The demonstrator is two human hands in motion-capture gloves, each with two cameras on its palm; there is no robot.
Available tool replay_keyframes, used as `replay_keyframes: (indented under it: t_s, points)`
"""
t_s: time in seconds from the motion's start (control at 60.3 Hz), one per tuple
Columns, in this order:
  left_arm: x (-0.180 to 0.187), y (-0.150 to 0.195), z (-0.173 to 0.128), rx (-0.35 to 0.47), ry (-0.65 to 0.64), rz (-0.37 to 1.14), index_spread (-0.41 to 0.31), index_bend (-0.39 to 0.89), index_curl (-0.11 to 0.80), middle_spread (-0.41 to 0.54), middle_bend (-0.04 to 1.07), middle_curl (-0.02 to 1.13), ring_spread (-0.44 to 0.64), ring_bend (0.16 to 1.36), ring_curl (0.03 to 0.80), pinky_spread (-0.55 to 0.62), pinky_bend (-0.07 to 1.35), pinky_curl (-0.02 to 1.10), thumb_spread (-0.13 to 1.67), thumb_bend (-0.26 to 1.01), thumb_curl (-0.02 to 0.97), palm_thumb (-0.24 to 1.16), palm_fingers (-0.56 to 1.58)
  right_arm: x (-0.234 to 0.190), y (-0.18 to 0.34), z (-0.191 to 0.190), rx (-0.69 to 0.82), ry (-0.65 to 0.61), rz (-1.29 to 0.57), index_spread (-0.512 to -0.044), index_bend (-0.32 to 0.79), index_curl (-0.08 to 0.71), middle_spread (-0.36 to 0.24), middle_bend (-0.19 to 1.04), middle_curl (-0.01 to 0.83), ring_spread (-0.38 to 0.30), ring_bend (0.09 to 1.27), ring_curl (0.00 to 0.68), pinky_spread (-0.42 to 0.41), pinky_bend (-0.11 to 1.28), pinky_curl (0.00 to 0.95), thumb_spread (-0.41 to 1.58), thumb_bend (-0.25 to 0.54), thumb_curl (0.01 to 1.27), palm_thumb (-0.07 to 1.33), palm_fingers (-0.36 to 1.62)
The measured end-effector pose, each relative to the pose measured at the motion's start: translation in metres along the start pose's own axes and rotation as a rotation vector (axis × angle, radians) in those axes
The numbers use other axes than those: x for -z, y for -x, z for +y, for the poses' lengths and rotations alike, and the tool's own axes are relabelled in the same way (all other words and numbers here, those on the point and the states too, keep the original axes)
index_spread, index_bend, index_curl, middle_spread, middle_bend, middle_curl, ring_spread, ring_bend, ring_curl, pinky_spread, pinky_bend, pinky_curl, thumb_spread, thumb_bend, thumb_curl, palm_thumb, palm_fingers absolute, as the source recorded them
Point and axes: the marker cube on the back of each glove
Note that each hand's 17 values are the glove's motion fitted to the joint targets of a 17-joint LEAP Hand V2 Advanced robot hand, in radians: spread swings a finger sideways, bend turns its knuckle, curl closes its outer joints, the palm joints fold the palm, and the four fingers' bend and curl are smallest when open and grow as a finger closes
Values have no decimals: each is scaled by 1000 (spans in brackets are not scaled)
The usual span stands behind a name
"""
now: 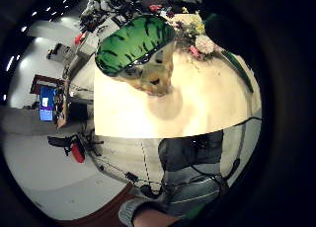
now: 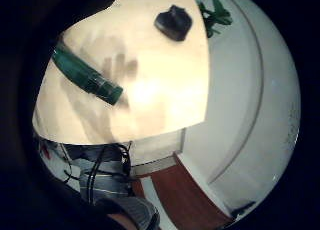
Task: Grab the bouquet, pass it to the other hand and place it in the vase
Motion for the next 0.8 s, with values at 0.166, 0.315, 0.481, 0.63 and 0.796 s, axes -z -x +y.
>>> replay_keyframes:
  t_s: [0.166, 0.315, 0.481, 0.63, 0.796]
  points:
    - [-8, 2, -4, -6, 34, -10, -119, 186, 403, -2, 184, 384, 96, 312, 333, 111, 162, 334, 1148, -19, 274, 188, 583, -34, -8, -15, -45, 11, -34, -400, 100, 125, -51, 278, 378, 46, 535, 328, 231, 608, 354, 1047, -24, 270, 338, 23]
    - [-18, 6, -11, -16, 35, -16, -121, 186, 410, -4, 182, 385, 96, 309, 334, 121, 164, 326, 1151, -18, 273, 191, 585, -69, -21, -24, -115, 28, -28, -406, 96, 122, -50, 289, 379, 53, 536, 327, 235, 611, 354, 1017, -23, 281, 356, -1]
    - [-23, 10, -6, -12, 69, -23, -121, 186, 416, -4, 182, 386, 103, 307, 335, 123, 162, 318, 1153, -19, 273, 193, 585, -96, -29, -27, -137, 36, -29, -413, 299, 210, -60, 244, 363, 57, 444, 298, 243, 504, 322, 996, 5, 307, 474, 88]
    - [-15, 10, 7, -8, 78, -18, -121, 185, 421, -4, 182, 386, 104, 307, 336, 124, 162, 309, 1161, -18, 272, 195, 584, -88, -27, -30, -100, -41, -26, -245, 771, 389, -83, 183, 349, 16, 266, 241, 238, 288, 260, 1051, 165, 360, 839, 556]
    - [-19, 20, -2, 15, 62, -21, -121, 183, 424, -4, 182, 386, 105, 306, 336, 124, 164, 304, 1165, -19, 271, 196, 584, -71, -12, -27, -16, -68, 78, -198, 276, 350, -117, 456, 458, -125, 632, 389, -101, 458, 345, 1129, 203, 362, 965, 1307]
